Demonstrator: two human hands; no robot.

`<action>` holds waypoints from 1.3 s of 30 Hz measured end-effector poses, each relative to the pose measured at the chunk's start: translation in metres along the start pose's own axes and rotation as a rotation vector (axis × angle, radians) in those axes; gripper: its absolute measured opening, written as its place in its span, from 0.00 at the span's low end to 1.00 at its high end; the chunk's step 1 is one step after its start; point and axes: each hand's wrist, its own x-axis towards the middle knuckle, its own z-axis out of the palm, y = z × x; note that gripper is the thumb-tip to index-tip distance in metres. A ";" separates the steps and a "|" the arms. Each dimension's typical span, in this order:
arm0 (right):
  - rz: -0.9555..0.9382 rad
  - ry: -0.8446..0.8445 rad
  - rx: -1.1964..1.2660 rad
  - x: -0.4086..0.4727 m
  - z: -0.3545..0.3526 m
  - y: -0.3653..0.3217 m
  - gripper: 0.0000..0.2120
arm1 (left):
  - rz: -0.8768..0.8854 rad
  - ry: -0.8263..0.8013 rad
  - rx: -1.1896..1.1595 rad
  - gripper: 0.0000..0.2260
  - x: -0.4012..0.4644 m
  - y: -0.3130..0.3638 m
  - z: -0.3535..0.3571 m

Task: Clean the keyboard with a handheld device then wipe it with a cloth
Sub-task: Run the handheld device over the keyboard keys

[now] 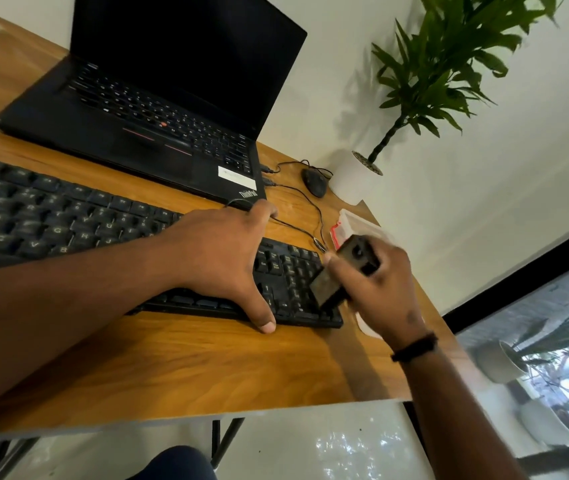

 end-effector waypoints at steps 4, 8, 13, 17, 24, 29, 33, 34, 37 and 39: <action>-0.053 -0.043 0.037 0.001 0.003 -0.004 0.14 | 0.009 -0.002 0.005 0.68 0.002 0.001 0.001; -0.094 -0.094 0.022 0.004 0.003 -0.010 0.14 | 0.003 0.003 0.011 0.68 0.002 0.001 0.002; -0.050 0.003 0.002 0.012 0.007 -0.006 0.11 | -0.007 0.014 0.011 0.68 0.002 0.001 0.001; -0.071 -0.144 0.095 0.005 0.003 -0.006 0.15 | -0.001 0.013 0.025 0.68 0.003 0.000 0.003; -0.080 -0.032 -0.006 0.021 0.011 -0.005 0.12 | 0.003 0.017 0.025 0.68 0.003 0.001 0.003; -0.077 0.023 -0.063 0.035 0.024 -0.010 0.16 | -0.003 0.012 0.016 0.67 0.003 0.001 0.002; -0.079 -0.062 -0.114 0.038 0.016 -0.006 0.13 | -0.004 0.029 0.032 0.67 0.004 0.001 0.004; -0.110 -0.139 -0.008 0.036 0.018 -0.010 0.13 | -0.004 0.029 0.031 0.67 0.004 0.001 0.004; -0.145 -0.043 -0.011 0.043 0.029 -0.012 0.13 | -0.001 0.027 0.023 0.67 0.005 0.001 0.003; -0.062 0.097 -0.157 0.052 0.028 -0.003 0.14 | -0.008 0.027 0.018 0.67 0.003 0.000 0.002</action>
